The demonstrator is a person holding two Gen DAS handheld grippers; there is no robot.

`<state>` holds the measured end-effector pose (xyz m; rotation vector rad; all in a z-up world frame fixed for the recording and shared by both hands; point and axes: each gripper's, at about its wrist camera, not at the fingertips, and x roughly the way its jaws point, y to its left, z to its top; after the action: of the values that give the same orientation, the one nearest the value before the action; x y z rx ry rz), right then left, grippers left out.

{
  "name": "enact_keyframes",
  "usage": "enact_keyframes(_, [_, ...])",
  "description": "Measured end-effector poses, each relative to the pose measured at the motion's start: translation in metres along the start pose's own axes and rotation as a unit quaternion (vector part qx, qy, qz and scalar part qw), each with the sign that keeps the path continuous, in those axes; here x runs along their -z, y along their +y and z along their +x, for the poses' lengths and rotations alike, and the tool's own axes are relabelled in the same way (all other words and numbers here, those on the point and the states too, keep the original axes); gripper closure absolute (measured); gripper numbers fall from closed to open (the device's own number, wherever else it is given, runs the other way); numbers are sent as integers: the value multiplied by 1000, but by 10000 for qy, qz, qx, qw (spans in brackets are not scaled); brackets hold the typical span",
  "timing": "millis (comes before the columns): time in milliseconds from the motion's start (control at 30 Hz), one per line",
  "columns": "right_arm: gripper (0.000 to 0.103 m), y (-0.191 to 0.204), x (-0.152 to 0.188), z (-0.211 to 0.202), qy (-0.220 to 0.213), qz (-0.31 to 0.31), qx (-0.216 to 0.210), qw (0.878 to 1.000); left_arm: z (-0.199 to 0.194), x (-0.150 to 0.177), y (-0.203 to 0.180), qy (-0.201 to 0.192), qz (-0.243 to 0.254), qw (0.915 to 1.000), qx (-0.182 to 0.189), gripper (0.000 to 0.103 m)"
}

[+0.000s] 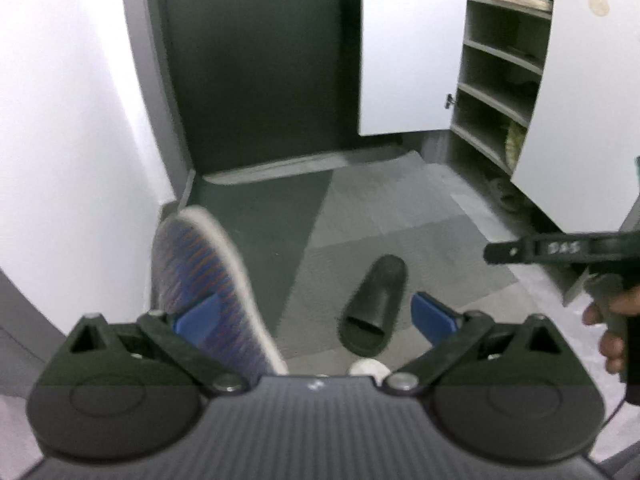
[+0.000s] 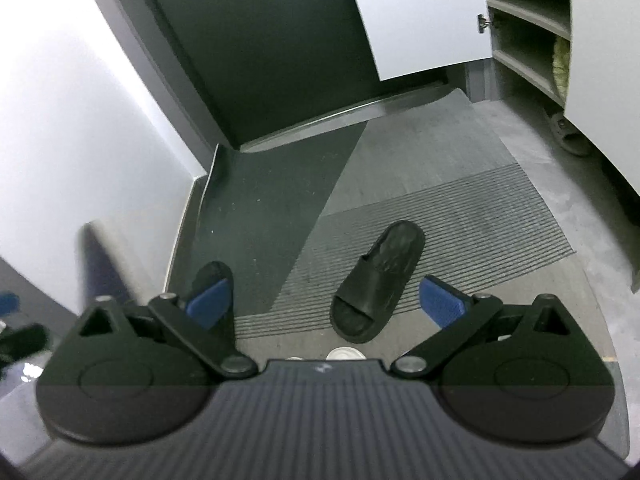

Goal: Organize scattered shoes
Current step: 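Grasp the black slide with the right gripper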

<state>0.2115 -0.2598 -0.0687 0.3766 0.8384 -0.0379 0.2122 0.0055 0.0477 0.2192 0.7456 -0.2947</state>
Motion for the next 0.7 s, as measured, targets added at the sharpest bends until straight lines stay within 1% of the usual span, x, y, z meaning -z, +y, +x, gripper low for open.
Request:
enact_keyframes(67, [0,9,0,7,46,23,-65,10000,-14,-4,0,-99,66,9999,-68,0])
enact_keyframes(167, [0,22,-4,18,140,-113,-178,9997,-28,-3,-2,-245,140,9996,-76,0])
enact_keyframes(267, [0,37,-5,33,270,-348,-217,9988,-36,4,0,-259,90,9996,-105,0])
enact_keyframes(400, [0,56,-4,52,455,-593,-259,9969,-43,22,14,-118,-254,9996,-82,0])
enact_keyframes(467, [0,64,-3,62,544,-699,-307,9956,-44,29,28,-208,-511,9985,-1,0])
enact_keyframes(567, [0,71,-4,80,717,-815,-367,9934,-32,41,48,-326,-875,9956,-40,0])
enact_keyframes(633, [0,73,-7,90,825,-1037,-321,9907,-22,47,58,-279,-1001,9944,-175,0])
enact_keyframes(700, [0,78,-16,108,980,-1504,-187,9836,-5,44,67,9,-1232,9917,-380,0])
